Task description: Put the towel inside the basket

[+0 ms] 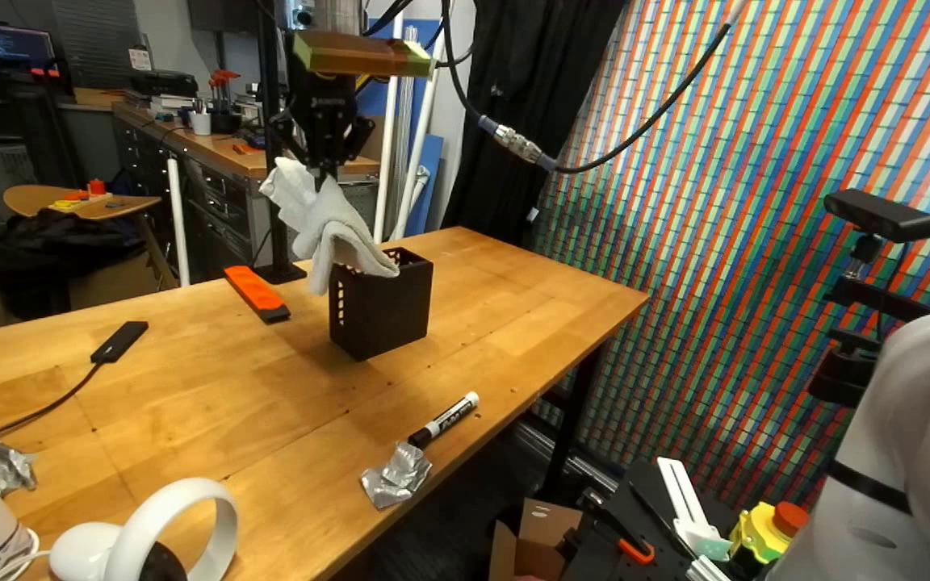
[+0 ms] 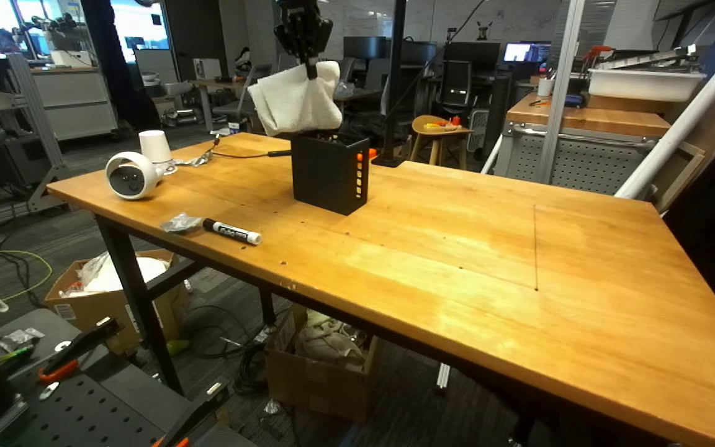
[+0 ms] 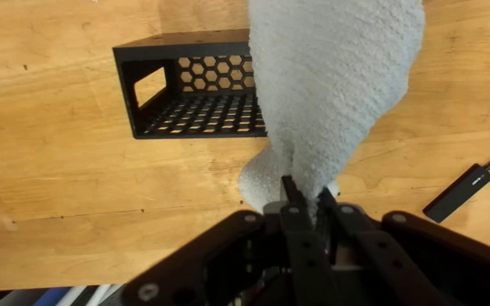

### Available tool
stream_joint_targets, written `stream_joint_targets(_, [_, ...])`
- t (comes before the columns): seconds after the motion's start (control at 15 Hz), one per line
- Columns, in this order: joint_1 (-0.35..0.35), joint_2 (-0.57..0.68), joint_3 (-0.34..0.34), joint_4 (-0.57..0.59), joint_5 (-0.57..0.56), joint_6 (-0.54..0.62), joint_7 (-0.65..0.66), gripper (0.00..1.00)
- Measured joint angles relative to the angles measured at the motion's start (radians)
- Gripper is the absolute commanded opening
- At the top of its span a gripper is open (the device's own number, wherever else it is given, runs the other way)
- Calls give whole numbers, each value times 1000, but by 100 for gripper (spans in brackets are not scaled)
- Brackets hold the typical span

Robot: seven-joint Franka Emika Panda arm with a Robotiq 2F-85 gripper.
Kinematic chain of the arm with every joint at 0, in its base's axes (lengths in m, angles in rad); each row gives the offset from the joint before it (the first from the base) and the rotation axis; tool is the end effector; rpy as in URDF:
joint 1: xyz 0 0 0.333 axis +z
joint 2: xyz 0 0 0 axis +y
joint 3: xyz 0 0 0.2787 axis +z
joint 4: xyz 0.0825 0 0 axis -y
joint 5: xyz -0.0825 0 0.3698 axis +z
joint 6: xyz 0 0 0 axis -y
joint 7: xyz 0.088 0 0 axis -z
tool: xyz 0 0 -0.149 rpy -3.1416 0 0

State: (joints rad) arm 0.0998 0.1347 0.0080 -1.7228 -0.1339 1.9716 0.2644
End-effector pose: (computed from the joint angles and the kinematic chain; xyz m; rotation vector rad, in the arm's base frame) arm 0.5999 0.0510 0.4355 3.0282 -0.1690 0.2054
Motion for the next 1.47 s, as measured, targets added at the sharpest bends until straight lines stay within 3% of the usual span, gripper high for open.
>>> stream_joint_targets(0.4, [-64,26,-22,-2,-56,23,-16,2])
stream_joint_targets(0.73, [-102,74,-39,-7,-63,16,-111,3])
stream_joint_targets(1.07, [-110,69,-39,-34,-63,-59,-215,3])
stream_joint_targets(1.47, [-104,59,-27,-50,-52,-74,-236,3])
